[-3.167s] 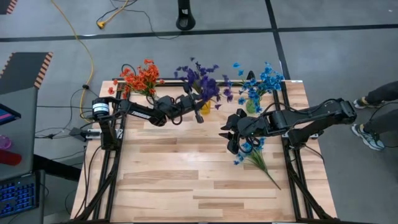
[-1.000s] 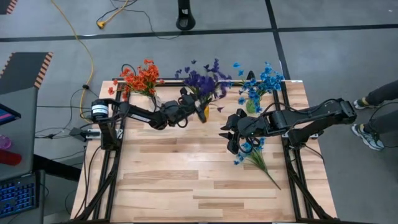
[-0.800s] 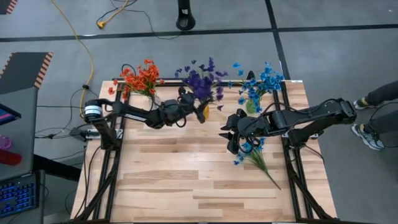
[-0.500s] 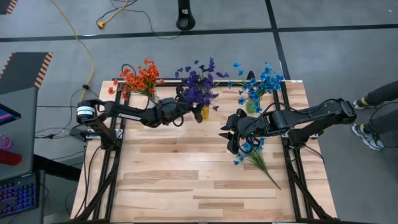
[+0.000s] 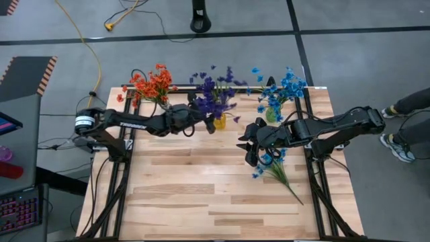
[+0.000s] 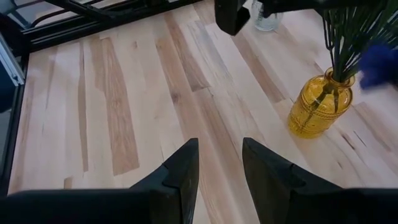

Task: Sort flowers into vase by color
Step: Put the purple flower into the orange vase

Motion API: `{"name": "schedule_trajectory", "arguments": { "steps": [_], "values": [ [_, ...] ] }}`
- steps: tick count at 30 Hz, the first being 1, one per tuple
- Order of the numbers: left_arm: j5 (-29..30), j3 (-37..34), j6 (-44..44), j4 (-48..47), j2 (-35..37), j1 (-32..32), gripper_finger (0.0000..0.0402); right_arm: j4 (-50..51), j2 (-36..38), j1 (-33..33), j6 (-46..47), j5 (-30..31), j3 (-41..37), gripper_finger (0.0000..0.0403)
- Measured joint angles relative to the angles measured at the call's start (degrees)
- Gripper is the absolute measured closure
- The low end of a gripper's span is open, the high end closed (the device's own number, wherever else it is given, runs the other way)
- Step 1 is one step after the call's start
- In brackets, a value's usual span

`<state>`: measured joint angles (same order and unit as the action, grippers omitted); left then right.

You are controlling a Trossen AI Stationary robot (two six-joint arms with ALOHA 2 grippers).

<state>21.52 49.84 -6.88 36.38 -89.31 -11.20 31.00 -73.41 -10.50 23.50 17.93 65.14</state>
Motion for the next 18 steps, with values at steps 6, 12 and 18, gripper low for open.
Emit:
{"name": "schedule_trajectory", "arguments": {
  "steps": [6,12,18],
  "values": [
    [1.5,0.0,-0.6,-5.8,2.2,0.0,0.0160,0.0,0.0,0.0,0.4,0.0,0.0,0.0253],
    [1.6,0.0,-2.8,-11.5,4.7,0.7,0.0142,0.0,0.0,0.0,0.5,0.0,0.0,0.0253],
    [1.7,0.0,-3.2,-18.5,9.6,1.3,0.0141,0.0,0.0,0.0,0.6,0.0,0.0,0.0253]
  ]
}}
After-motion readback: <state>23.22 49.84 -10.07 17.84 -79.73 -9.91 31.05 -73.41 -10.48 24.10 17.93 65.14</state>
